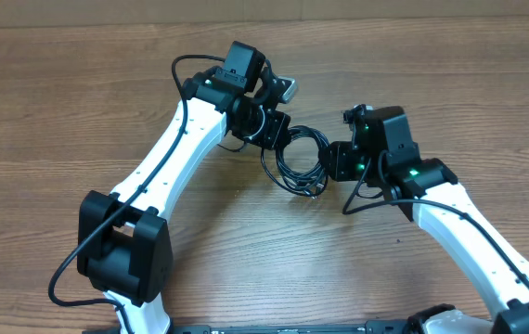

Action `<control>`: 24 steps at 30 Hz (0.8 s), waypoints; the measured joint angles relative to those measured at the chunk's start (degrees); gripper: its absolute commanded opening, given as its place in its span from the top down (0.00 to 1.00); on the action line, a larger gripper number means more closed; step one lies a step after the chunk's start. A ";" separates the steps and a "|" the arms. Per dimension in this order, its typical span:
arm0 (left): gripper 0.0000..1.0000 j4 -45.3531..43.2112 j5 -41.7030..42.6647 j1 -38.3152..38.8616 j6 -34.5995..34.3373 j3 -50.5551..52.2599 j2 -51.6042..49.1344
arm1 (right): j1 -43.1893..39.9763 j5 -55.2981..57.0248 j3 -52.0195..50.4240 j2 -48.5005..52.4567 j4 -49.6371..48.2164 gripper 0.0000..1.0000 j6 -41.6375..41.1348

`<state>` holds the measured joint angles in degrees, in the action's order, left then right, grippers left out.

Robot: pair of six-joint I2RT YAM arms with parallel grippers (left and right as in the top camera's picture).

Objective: Untangle cables

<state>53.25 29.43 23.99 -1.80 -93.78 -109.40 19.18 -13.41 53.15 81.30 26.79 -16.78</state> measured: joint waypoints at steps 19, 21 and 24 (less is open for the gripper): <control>0.41 12.20 -20.83 0.50 -3.23 0.00 0.00 | 0.55 10.01 0.28 4.48 12.39 0.96 -5.70; 0.41 12.96 -22.16 0.26 -3.50 0.00 0.00 | 0.31 11.54 0.28 4.48 13.14 0.96 -5.70; 0.41 13.77 -23.32 0.13 -3.98 0.00 0.00 | 0.33 13.05 0.28 4.48 14.19 0.96 -6.21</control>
<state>67.02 6.11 24.12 -5.78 -93.78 -109.40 19.51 -0.36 53.43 85.78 40.97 -22.98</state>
